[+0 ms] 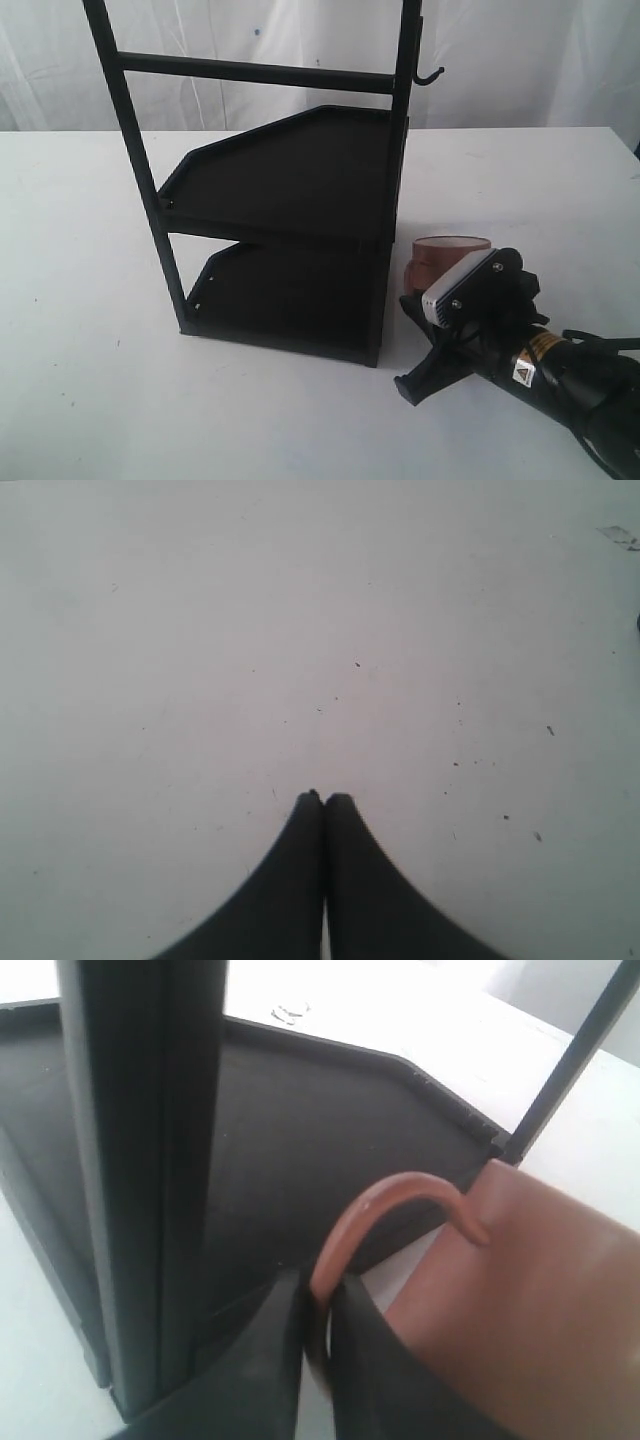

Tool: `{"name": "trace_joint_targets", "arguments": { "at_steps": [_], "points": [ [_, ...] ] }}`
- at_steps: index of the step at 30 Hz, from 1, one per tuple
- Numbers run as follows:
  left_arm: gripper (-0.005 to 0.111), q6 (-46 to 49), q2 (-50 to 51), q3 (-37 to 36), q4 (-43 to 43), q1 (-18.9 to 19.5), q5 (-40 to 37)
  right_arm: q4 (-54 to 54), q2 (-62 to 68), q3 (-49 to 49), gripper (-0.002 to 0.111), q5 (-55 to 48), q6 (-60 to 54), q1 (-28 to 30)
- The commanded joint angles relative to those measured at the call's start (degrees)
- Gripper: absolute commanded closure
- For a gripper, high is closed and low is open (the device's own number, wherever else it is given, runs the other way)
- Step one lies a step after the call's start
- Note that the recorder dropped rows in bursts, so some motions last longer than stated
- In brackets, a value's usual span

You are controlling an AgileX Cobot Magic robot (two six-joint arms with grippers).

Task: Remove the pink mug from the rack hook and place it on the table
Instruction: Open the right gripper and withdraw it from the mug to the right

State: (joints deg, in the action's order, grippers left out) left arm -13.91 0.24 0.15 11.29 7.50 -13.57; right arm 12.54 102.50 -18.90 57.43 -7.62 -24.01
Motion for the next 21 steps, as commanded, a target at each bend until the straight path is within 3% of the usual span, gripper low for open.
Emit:
{"name": "trace_joint_targets", "arguments": {
  "at_steps": [1, 18, 21],
  "points": [
    [0.107, 0.24, -0.24, -0.15, -0.16, -0.16, 0.25, -0.20, 0.26, 0.16, 0.094, 0.57, 0.36, 0.04],
    [0.107, 0.24, -0.24, -0.15, -0.16, -0.16, 0.25, 0.15, 0.26, 0.16, 0.079, -3.29, 0.78, 0.04],
    [0.107, 0.24, -0.24, -0.15, -0.16, -0.16, 0.25, 3.48, 0.26, 0.28, 0.079, -3.58, 9.57, 0.04]
  ]
}}
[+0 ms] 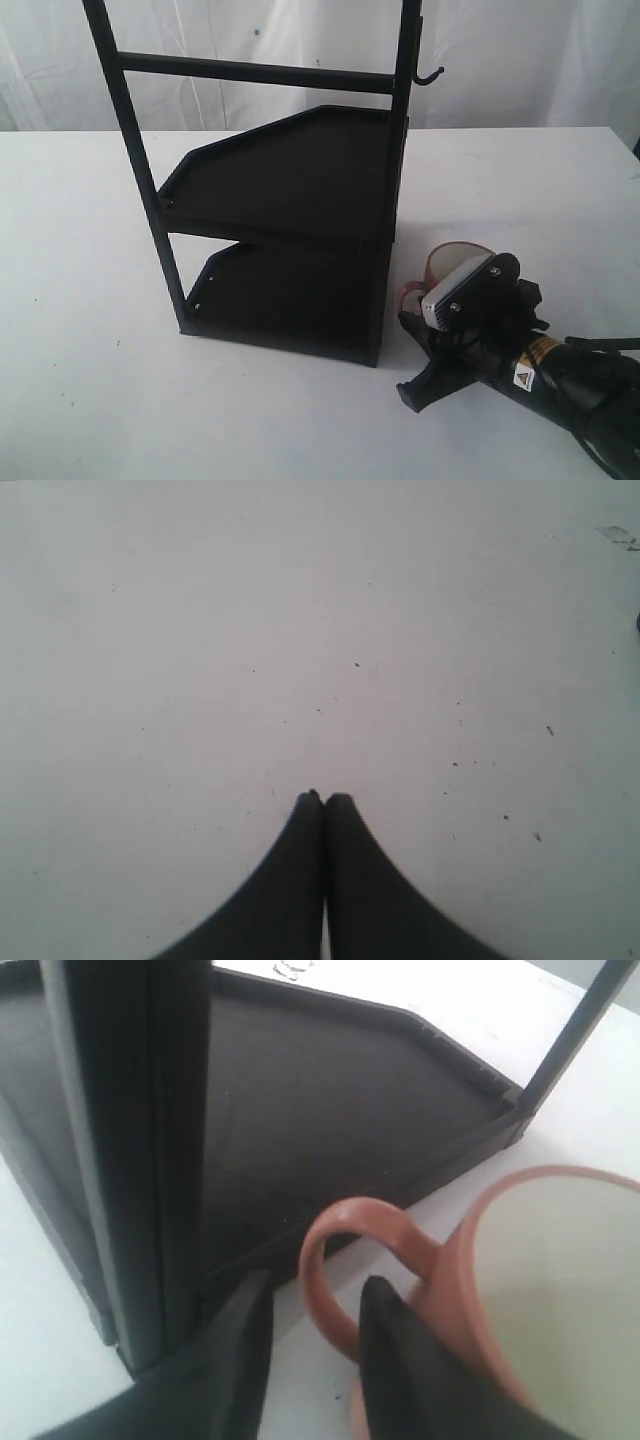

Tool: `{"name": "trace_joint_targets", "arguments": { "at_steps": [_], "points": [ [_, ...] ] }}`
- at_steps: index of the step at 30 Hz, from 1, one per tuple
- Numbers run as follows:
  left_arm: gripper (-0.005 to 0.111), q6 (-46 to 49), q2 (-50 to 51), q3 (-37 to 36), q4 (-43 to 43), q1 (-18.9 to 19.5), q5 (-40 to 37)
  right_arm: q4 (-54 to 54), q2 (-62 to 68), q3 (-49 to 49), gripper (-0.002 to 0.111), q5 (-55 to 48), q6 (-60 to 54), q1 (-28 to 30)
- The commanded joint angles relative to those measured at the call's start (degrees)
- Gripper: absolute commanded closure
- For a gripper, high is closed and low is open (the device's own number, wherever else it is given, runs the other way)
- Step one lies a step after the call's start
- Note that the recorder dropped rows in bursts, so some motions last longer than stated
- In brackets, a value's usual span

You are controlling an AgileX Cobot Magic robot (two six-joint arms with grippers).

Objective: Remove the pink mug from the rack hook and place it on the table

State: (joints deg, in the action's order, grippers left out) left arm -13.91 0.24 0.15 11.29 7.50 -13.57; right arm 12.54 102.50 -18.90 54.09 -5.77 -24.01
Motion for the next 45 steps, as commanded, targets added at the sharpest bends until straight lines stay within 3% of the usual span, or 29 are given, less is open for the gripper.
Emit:
{"name": "trace_joint_targets", "arguments": {
  "at_steps": [1, 6, 15, 23, 26, 30, 36, 45],
  "points": [
    [0.107, 0.24, -0.24, -0.15, -0.16, -0.16, 0.25, 5.27, 0.26, 0.28, 0.079, -0.74, 9.69, 0.04],
    [0.107, 0.24, -0.24, -0.15, -0.16, -0.16, 0.25, 20.93, -1.17, 0.28, 0.079, -4.82, 17.58, 0.04],
    [0.107, 0.24, -0.24, -0.15, -0.16, -0.16, 0.25, 19.76, -21.84, 0.28, 0.079, -21.34, 29.99, 0.04],
    [0.107, 0.24, -0.24, -0.15, -0.16, -0.16, 0.25, 19.87, -40.90, 0.14, 0.081, -43.99, 43.65, 0.04],
    [0.107, 0.24, -0.24, -0.15, -0.16, -0.16, 0.25, 19.87, -47.99, -0.72, 0.091, -54.57, 43.71, 0.04],
    [0.107, 0.24, -0.24, -0.15, -0.16, -0.16, 0.25, 21.77, -52.72, -5.44, 0.108, -77.55, 43.38, 0.04],
    [0.107, 0.24, -0.24, -0.15, -0.16, -0.16, 0.25, 25.13, -49.23, -13.08, 0.108, -101.28, 32.10, 0.04],
    [0.107, 0.24, -0.24, -0.15, -0.16, -0.16, 0.25, 13.97, -31.78, -17.17, 0.108, -116.95, 19.42, 0.04]
  ]
}}
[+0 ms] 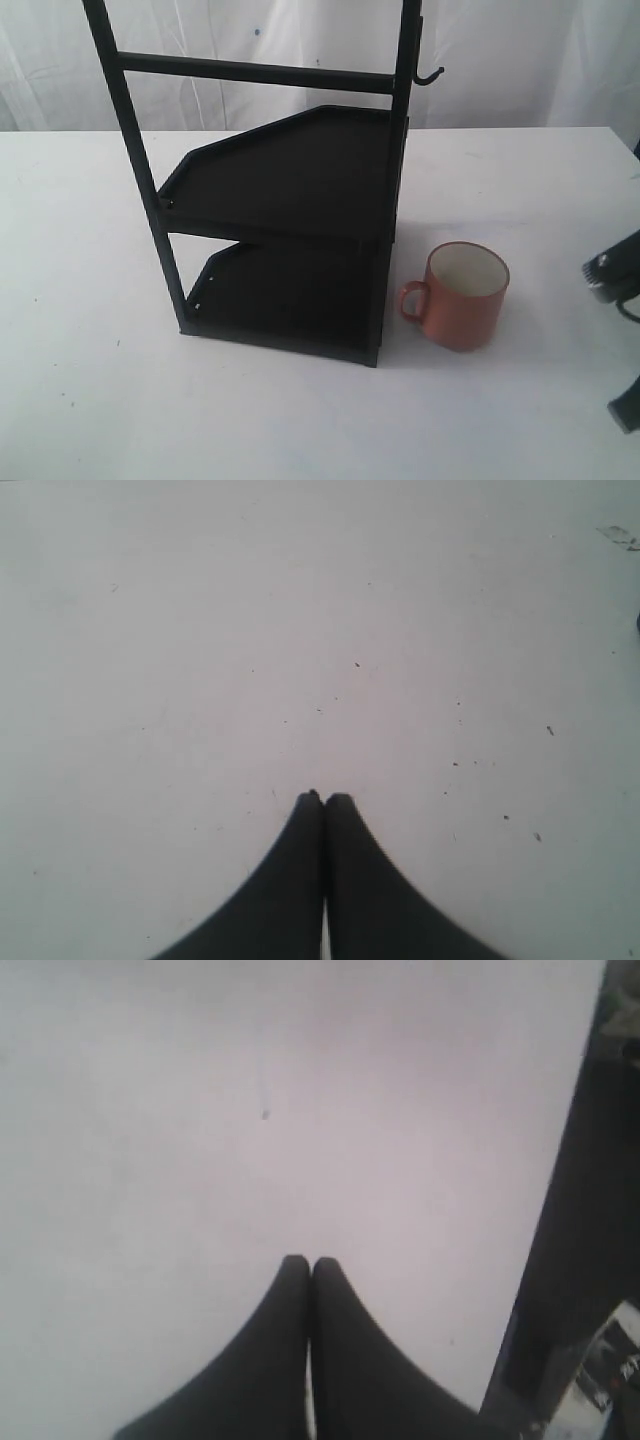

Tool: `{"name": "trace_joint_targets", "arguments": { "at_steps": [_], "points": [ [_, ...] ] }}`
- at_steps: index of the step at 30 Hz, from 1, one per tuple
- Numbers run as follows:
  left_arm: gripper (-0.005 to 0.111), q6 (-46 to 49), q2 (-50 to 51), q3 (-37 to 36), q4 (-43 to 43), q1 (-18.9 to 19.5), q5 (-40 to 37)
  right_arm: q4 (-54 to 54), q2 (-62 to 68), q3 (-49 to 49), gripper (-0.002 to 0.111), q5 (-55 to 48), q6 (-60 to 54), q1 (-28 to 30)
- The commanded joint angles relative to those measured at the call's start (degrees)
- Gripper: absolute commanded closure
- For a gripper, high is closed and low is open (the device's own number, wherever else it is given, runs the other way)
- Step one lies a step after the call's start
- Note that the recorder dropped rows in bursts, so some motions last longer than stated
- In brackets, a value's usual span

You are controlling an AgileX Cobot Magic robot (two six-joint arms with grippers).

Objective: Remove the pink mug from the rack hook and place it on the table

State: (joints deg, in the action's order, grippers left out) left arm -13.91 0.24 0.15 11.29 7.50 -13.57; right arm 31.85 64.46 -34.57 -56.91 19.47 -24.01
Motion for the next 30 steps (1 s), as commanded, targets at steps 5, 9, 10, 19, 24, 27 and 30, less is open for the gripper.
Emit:
{"name": "trace_joint_targets", "arguments": {
  "at_steps": [5, 9, 10, 19, 24, 27, 30],
  "points": [
    [0.107, 0.24, -0.24, -0.15, -0.16, -0.16, 0.25, -5.78, 11.15, -3.87, 0.108, -13.06, -9.87, 0.83],
    [0.107, 0.24, -0.24, -0.15, -0.16, -0.16, 0.25, -9.98, 10.66, -5.20, 0.108, -13.06, -10.63, 5.55],
    [0.107, 0.24, -0.24, -0.15, -0.16, -0.16, 0.25, -9.98, 10.31, -5.56, 0.108, -13.06, -10.63, 6.71],
    [0.107, 0.24, -0.24, -0.15, -0.16, -0.16, 0.12, -34.47, 5.69, -10.19, 0.108, -13.06, -24.16, 22.93],
    [0.107, 0.24, -0.24, -0.15, -0.16, -0.16, 0.12, -35.56, 4.51, -10.12, 0.108, -13.06, -24.11, 27.07],
    [0.107, 0.24, -0.24, -0.15, -0.16, -0.16, 0.12, -35.01, -0.48, -10.12, 0.108, -1.85, -23.45, 27.07],
    [0.107, 0.24, -0.24, -0.15, -0.16, -0.16, 0.12, -35.41, -9.25, -9.99, 0.108, 6.77, -23.68, 26.85]
  ]
}}
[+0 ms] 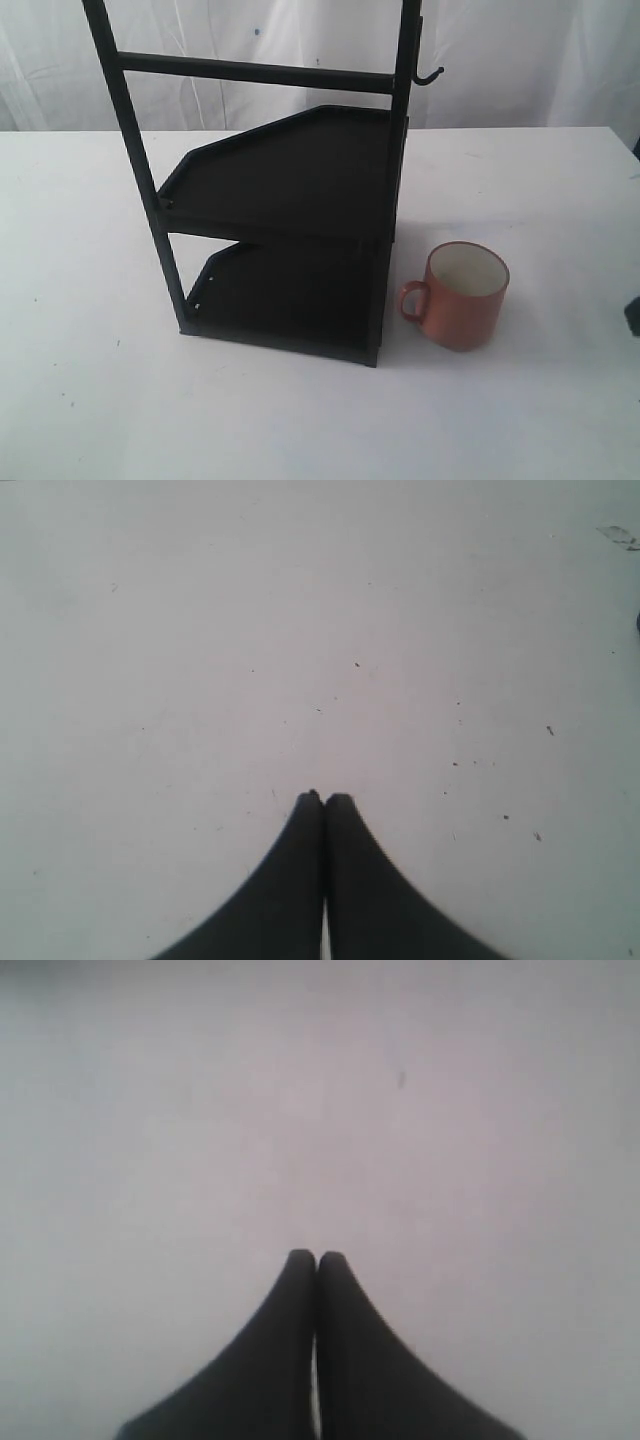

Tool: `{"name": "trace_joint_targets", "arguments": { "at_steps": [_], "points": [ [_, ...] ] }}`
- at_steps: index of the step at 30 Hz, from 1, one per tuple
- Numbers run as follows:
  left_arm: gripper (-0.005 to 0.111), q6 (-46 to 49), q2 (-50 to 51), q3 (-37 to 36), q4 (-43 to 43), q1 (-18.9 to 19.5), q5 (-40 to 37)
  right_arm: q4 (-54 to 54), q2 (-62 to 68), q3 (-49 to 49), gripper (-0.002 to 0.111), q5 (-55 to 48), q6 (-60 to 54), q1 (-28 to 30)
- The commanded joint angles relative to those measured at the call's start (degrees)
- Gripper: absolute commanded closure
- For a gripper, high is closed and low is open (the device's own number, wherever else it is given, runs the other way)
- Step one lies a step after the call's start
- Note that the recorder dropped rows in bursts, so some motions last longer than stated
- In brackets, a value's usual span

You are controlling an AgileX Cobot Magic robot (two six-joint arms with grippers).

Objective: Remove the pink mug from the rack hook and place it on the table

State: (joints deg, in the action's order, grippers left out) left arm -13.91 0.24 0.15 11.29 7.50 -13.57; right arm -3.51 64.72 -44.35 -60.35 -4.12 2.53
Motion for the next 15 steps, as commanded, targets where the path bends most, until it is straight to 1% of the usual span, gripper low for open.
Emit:
{"name": "trace_joint_targets", "arguments": {
  "at_steps": [1, 4, 8, 11, 15],
  "points": [
    [0.107, 0.24, -0.24, -0.15, -0.16, -0.16, 0.12, -0.19, -12.98, -0.21, 0.108, 12.43, -0.09, 0.31],
    [0.107, 0.24, -0.24, -0.15, -0.16, -0.16, 0.12, -0.32, -21.53, -0.21, 0.108, 19.44, -0.23, -1.15],
    [0.107, 0.24, -0.24, -0.15, -0.16, -0.16, 0.22, -0.56, -33.04, -0.21, 0.108, 29.07, -3.76, -4.24],
    [0.107, 0.24, -0.24, -0.15, -0.16, -0.16, 0.22, -0.33, -41.46, -0.21, 0.108, 33.44, -6.68, -4.88],
    [0.107, 0.24, -0.24, -0.15, -0.16, -0.16, 0.22, 0.78, -51.32, -0.21, 0.108, 34.48, -6.81, -4.88]
  ]
}}
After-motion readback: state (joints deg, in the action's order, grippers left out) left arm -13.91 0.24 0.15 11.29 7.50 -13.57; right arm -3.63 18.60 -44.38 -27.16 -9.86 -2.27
